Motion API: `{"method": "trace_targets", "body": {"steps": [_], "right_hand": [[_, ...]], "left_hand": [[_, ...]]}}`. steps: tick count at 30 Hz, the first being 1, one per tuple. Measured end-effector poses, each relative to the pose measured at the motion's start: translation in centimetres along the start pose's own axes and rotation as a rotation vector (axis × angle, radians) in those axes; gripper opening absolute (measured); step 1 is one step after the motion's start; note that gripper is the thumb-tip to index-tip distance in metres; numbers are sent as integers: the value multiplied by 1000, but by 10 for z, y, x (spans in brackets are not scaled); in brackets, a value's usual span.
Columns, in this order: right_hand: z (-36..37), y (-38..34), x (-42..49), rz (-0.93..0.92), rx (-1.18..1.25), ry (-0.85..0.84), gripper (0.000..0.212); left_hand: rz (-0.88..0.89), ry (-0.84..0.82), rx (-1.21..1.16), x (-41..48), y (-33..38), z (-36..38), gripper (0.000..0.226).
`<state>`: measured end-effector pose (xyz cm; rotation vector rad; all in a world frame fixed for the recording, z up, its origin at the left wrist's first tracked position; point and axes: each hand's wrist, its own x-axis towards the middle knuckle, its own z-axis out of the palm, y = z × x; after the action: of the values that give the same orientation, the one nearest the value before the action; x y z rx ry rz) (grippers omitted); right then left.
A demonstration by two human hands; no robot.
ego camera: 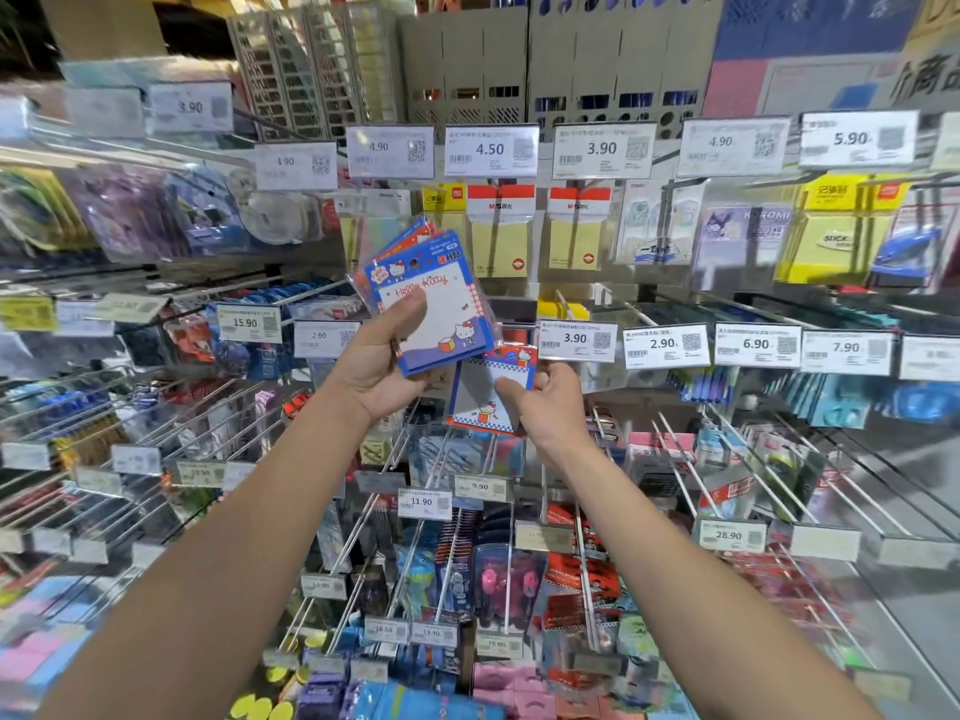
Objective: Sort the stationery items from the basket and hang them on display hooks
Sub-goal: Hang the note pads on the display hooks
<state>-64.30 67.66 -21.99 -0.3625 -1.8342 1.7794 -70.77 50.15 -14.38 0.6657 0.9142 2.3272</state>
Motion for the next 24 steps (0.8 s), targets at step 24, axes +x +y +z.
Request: {"method": "trace_targets", "body": {"steps": [24], "right_hand": [[9,12,20,55,-99,73,40]], "left_hand": [[-16,-17,64,13,7,-5,61]]}}
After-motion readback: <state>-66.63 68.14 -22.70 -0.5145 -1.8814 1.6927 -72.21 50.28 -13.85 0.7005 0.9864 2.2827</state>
